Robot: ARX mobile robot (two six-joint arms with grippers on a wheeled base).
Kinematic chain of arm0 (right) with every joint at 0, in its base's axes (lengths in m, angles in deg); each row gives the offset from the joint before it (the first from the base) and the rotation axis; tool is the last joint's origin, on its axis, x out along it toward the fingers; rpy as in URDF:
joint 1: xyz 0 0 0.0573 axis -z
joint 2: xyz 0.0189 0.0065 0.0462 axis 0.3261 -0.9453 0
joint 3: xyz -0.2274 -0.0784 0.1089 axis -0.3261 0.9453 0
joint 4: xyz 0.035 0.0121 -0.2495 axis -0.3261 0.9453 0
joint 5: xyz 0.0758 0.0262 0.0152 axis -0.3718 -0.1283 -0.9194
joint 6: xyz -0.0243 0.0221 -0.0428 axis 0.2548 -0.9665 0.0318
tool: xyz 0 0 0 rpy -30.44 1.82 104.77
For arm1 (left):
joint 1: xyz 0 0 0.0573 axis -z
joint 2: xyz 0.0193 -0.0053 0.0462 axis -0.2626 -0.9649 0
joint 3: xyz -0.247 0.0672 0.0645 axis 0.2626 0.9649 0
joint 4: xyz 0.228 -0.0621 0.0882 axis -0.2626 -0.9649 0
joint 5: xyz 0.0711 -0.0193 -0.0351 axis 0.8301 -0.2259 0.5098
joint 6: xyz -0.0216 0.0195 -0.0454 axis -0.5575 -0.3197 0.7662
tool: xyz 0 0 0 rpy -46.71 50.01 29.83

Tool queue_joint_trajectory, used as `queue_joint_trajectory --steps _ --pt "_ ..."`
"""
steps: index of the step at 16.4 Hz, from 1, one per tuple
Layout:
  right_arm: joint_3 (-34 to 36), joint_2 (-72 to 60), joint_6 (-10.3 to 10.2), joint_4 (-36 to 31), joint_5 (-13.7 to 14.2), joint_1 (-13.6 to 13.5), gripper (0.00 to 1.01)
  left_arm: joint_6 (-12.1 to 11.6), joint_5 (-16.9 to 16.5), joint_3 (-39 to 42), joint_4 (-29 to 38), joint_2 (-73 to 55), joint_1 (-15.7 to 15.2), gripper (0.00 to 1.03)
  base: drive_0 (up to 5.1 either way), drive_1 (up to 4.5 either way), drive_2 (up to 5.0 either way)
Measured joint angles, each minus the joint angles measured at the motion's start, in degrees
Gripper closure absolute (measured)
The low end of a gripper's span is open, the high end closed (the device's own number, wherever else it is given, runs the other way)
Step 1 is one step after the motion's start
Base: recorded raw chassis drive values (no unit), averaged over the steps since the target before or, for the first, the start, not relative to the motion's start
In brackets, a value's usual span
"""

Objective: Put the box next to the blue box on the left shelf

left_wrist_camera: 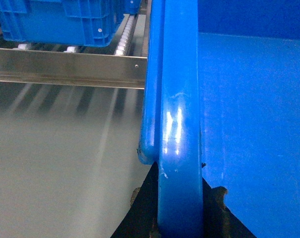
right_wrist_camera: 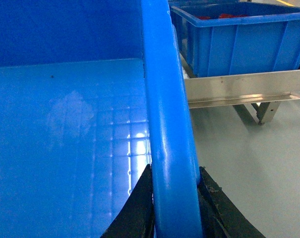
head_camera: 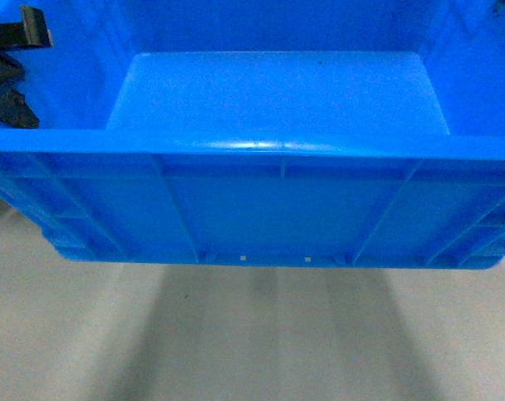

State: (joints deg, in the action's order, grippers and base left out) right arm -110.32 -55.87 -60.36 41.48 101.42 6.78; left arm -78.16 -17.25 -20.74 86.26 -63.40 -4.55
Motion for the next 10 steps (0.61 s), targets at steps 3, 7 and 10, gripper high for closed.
queue_joint_trajectory --steps 3,7,10 --pt "0.0 0.0 0.02 -0.04 0.02 0.0 0.85 0.02 0.0 0.0 0.0 0.0 0.0 0.95 0.0 0.0 0.0" --pt "0.0 0.0 0.0 -0.04 0.02 0.0 0.85 0.0 0.0 0.0 0.02 0.0 0.0 0.95 0.2 0.19 0.2" --pt "0.0 0.0 0.0 -0.04 0.02 0.0 0.85 0.02 0.0 0.0 0.02 0.0 0.0 0.95 0.0 0.0 0.0"
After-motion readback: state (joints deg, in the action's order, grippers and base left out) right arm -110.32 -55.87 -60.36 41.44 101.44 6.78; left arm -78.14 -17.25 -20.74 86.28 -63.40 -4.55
